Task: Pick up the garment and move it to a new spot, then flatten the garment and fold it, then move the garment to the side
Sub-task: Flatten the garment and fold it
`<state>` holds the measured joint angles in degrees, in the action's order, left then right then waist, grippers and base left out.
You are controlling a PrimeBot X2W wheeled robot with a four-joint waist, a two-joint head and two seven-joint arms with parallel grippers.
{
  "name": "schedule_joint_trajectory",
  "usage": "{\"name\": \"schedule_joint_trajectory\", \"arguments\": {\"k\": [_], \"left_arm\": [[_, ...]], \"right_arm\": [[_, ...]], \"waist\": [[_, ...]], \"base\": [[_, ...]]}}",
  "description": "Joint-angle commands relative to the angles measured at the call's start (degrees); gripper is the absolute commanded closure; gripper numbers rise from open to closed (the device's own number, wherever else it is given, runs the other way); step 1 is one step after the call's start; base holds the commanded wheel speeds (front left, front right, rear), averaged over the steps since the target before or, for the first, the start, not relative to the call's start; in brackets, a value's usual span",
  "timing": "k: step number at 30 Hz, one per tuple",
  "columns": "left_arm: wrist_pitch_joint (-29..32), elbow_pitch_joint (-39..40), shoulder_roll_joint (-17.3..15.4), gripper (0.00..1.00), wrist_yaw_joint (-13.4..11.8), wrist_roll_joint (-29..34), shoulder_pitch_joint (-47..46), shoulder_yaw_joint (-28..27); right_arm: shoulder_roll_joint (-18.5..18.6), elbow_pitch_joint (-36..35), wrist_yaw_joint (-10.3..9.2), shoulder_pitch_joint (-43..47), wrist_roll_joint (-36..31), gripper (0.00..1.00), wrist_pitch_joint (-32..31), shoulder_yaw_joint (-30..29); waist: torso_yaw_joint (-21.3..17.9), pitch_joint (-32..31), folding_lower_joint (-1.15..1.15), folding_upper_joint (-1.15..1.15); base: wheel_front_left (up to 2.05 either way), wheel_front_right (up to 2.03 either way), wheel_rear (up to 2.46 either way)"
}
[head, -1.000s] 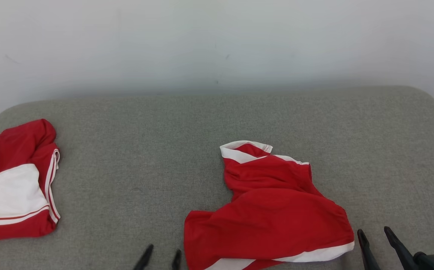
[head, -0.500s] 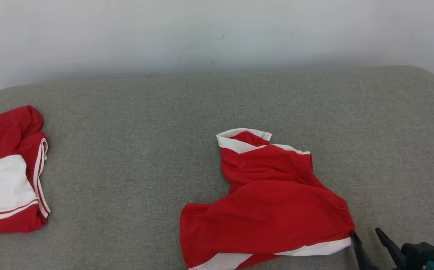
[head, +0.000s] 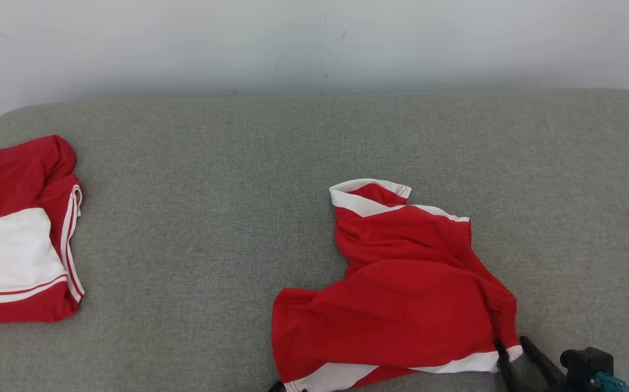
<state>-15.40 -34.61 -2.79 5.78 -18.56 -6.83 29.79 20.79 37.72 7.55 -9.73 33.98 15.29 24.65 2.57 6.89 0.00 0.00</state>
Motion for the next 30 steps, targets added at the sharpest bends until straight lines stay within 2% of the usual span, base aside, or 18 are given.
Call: {"name": "schedule_joint_trajectory", "arguments": {"k": [1,2,12,19,25,30], "left_arm": [[0.45,-1.05,-0.21,1.00,-0.26,-1.18,-0.33,0.39],[0.45,-1.04,-0.20,1.00,-0.39,-1.54,-0.44,0.64],[0.24,4.76,-0.19,1.00,-2.31,-3.78,0.88,-2.40],[0.23,12.25,-0.79,1.00,-1.16,-1.64,-5.08,-8.01],[1.45,12.60,-3.88,1.00,0.73,-0.85,-20.40,-8.80],[6.06,11.49,-5.94,1.00,1.43,-4.65,-38.18,-11.09]], "right_arm": [[-0.47,0.31,-0.13,1.09,0.38,0.95,-0.29,0.78],[-0.41,-0.06,-0.13,1.49,0.48,1.00,-0.29,0.89],[-0.42,-10.30,-0.13,5.28,0.27,1.00,-0.13,-2.68],[1.00,-18.20,-0.13,0.53,1.43,1.00,-0.14,-3.06],[4.51,-20.13,-0.13,-11.91,2.94,1.00,-0.15,-0.50],[7.02,-18.92,-0.13,-27.61,6.89,1.00,-2.10,1.01]], "waist": [[0.13,-0.13,0.00,0.00],[0.13,-0.24,0.00,0.00],[-1.31,-1.03,0.00,0.00],[-2.31,0.20,0.00,0.00],[-2.87,4.71,0.00,0.00],[-3.79,12.25,0.00,0.00]], "base": [[0.00,0.00,0.00],[0.00,0.00,0.00],[0.00,0.00,0.00],[0.00,0.00,0.00],[0.00,0.00,0.00],[0.00,0.00,0.00]]}}
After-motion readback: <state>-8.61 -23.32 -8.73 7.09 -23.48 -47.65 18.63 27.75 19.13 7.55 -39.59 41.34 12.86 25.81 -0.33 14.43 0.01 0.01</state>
